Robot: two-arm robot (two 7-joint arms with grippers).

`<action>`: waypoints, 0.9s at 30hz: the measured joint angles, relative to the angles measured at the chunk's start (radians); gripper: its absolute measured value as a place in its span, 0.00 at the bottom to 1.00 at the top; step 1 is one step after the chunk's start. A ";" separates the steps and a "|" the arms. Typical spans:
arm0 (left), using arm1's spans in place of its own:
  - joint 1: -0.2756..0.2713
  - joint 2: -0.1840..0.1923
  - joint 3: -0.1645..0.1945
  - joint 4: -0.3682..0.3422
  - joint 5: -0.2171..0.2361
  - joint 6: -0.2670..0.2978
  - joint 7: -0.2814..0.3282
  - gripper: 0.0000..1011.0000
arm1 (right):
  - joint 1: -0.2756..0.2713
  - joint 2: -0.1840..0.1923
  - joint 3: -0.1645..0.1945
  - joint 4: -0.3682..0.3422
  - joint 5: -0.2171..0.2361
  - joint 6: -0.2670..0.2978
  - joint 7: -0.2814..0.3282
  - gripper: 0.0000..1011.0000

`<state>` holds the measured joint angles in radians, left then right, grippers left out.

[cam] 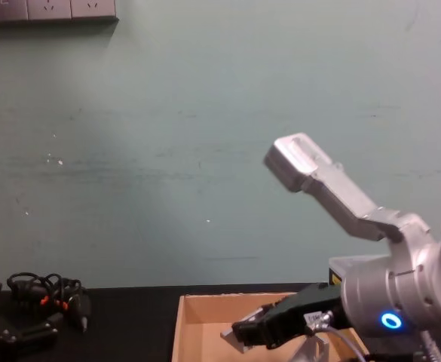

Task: Use one hand to pick up the angle iron from the table and place it into the box.

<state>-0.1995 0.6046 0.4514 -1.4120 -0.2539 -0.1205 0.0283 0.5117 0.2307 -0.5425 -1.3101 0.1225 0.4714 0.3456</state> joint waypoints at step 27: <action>0.000 0.000 0.000 0.000 0.000 0.000 0.000 0.99 | 0.006 -0.050 0.031 0.092 -0.068 -0.030 0.009 0.71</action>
<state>-0.1995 0.6047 0.4514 -1.4120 -0.2539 -0.1205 0.0283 0.5174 0.1810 -0.5118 -1.2182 0.0545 0.4418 0.3551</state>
